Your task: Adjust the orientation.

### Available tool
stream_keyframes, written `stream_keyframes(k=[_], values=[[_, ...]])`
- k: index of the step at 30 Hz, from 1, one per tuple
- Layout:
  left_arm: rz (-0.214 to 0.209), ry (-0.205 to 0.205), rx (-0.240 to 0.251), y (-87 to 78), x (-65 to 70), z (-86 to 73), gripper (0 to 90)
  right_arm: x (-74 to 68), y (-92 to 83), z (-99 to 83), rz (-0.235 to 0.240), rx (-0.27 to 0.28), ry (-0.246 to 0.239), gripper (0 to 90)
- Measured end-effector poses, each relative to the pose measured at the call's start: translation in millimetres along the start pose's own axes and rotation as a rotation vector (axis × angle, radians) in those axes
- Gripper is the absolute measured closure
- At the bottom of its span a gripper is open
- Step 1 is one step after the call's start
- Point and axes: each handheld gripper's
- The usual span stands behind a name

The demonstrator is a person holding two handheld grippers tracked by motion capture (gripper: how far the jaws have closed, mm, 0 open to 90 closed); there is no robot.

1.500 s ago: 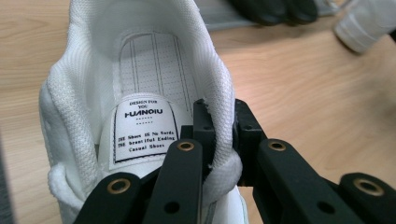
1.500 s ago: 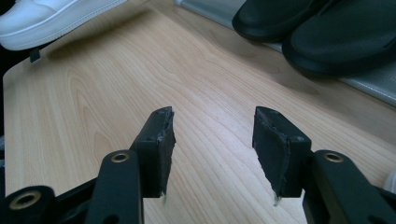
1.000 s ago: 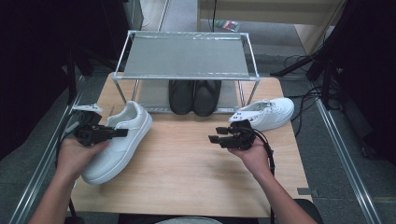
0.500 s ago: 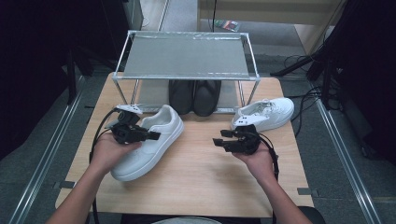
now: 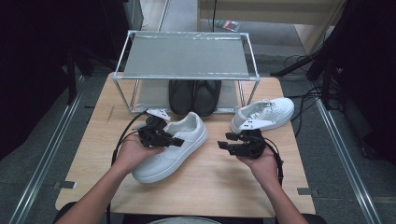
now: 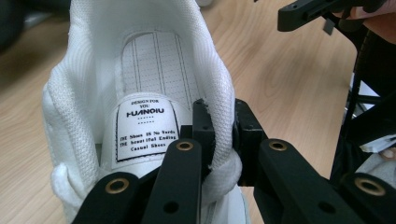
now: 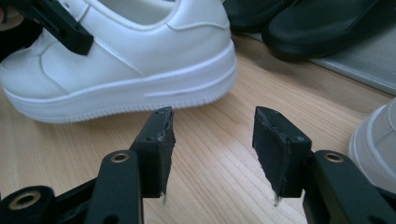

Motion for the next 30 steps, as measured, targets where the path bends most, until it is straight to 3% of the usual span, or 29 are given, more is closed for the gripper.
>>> stream_keyframes(k=[9,12,15,17,24,27,30], values=[[-0.035,0.039,-0.024,38.7,12.7,0.0,83.2,-2.0,0.3,-5.3,-0.014,-0.008,0.011,49.5],[-0.018,0.073,-0.035,43.2,16.3,-0.1,82.8,-3.7,0.6,-6.8,-0.018,-0.012,0.005,49.4],[-0.035,0.058,-0.031,47.5,14.1,-3.3,82.2,-4.4,1.0,-7.7,-0.027,-0.015,0.0,49.0],[-0.029,0.075,-0.046,49.9,14.9,-4.3,81.7,-4.3,1.3,-8.0,-0.028,-0.014,0.002,49.5],[-0.024,0.072,-0.044,48.5,13.6,-5.1,77.2,-7.7,7.9,-8.6,-0.01,-0.031,-0.01,50.1],[-0.027,0.04,-0.011,41.5,12.1,-4.9,69.7,-8.9,10.6,-8.4,-0.006,-0.038,-0.018,50.1],[-0.026,0.024,0.002,31.7,11.2,-7.4,67.7,-9.6,13.1,-7.5,0.004,-0.044,-0.027,51.5]])
Point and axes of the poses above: each handheld gripper's, and its own axes: y roughly forward along the jaws, z roughly out of its top, x roughly to its right, and after that the axes turned 10 degrees about y, right-handed
